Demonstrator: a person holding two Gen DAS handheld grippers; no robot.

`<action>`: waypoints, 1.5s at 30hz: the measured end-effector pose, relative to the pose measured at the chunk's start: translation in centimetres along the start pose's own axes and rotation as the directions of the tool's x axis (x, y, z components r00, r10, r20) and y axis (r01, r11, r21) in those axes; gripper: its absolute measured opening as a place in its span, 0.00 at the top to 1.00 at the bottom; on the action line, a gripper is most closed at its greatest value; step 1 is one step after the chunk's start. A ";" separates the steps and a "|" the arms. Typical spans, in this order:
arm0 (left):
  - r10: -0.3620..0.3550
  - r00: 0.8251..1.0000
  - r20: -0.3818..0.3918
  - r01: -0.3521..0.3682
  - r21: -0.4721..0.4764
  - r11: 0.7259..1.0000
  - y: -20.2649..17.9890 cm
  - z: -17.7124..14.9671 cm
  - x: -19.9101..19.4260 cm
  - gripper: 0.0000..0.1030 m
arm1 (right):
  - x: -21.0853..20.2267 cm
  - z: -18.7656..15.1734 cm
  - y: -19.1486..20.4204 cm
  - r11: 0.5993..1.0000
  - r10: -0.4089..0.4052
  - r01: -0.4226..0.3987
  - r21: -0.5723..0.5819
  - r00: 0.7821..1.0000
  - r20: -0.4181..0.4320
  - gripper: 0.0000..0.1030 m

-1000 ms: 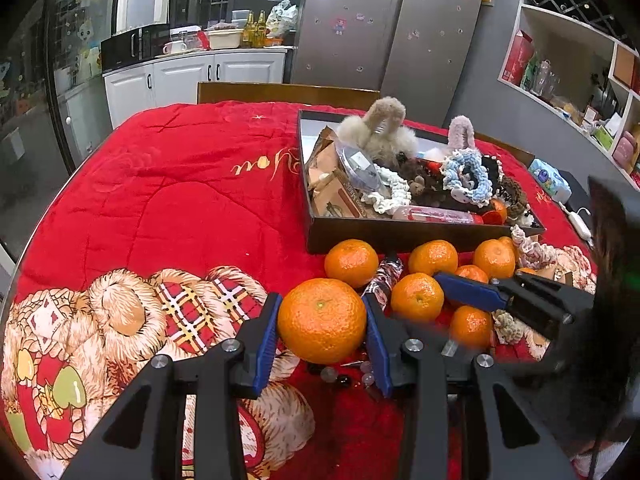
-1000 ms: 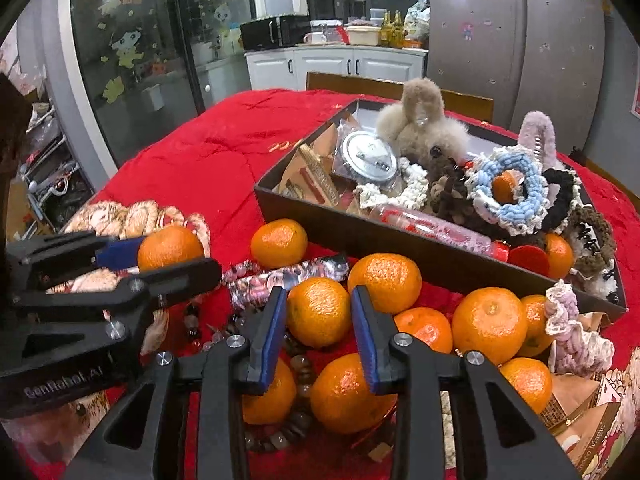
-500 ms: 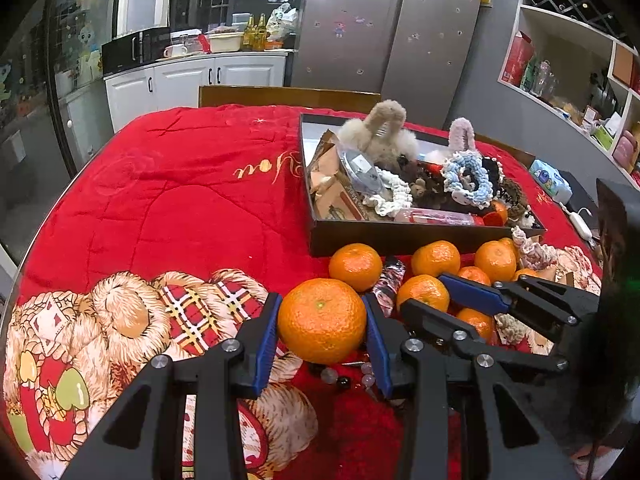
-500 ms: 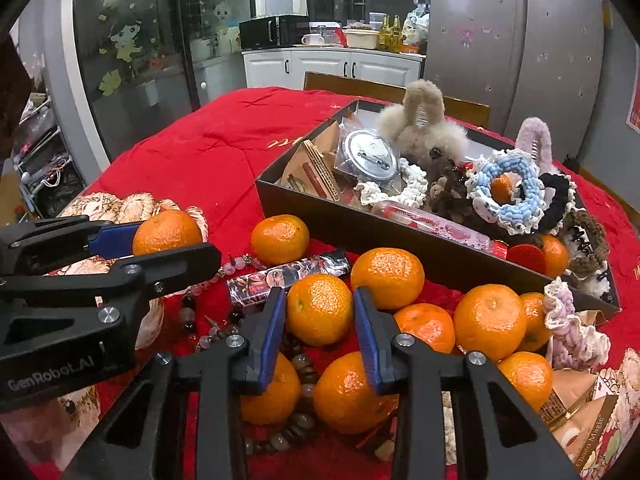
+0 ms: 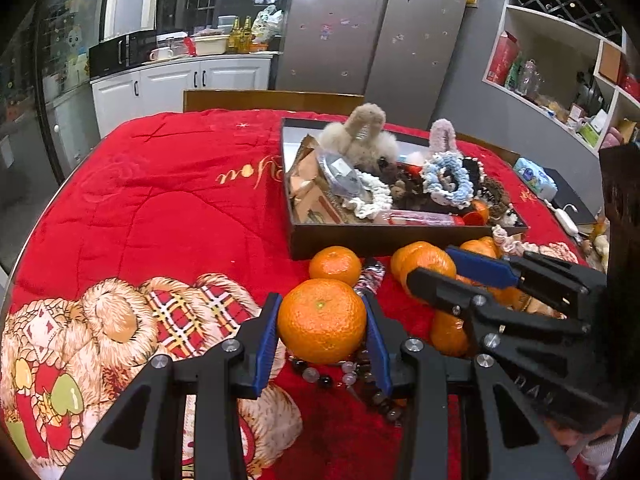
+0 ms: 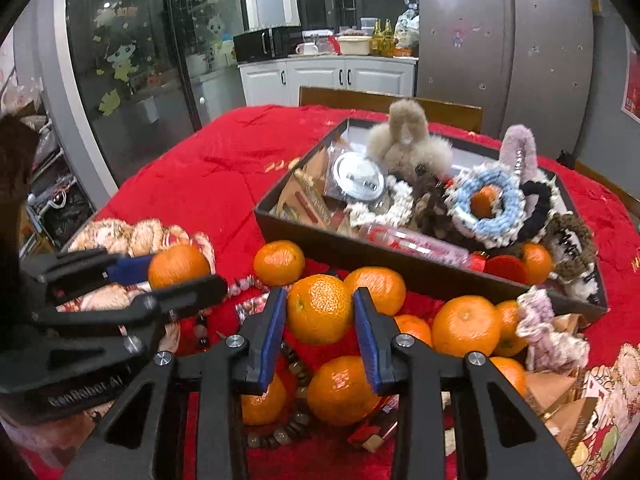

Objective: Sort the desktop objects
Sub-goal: 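Lower both held oranges over the box beside the plush toys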

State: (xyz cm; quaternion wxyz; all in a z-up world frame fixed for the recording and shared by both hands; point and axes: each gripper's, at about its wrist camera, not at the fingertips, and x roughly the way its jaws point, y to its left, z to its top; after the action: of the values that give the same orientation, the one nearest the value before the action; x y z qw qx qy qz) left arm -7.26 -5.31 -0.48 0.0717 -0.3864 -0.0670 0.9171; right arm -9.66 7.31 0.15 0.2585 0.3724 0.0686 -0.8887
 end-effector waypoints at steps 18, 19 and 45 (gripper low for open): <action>-0.052 0.999 -0.007 0.052 0.012 0.999 -1.6 3.0 0.7 0.60 | -1.3 1.6 -2.3 0.997 0.001 -0.002 0.082 1.000 0.010 0.68; -0.043 0.999 -0.009 0.043 0.007 0.999 -1.7 3.5 0.9 0.60 | -1.3 2.0 -2.5 0.996 -0.002 0.001 0.090 1.000 0.013 0.68; -0.024 0.994 -0.111 0.033 0.078 0.996 -3.7 9.1 11.4 0.60 | 6.6 8.3 -9.2 0.981 0.007 0.005 0.193 0.998 -0.060 0.67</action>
State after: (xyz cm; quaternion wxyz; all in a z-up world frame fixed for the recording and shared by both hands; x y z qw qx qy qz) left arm -21.40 -0.25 -1.55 0.1036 -0.4321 -0.0319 0.8953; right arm -23.50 9.90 0.83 0.2196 0.4224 -0.0102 -0.8793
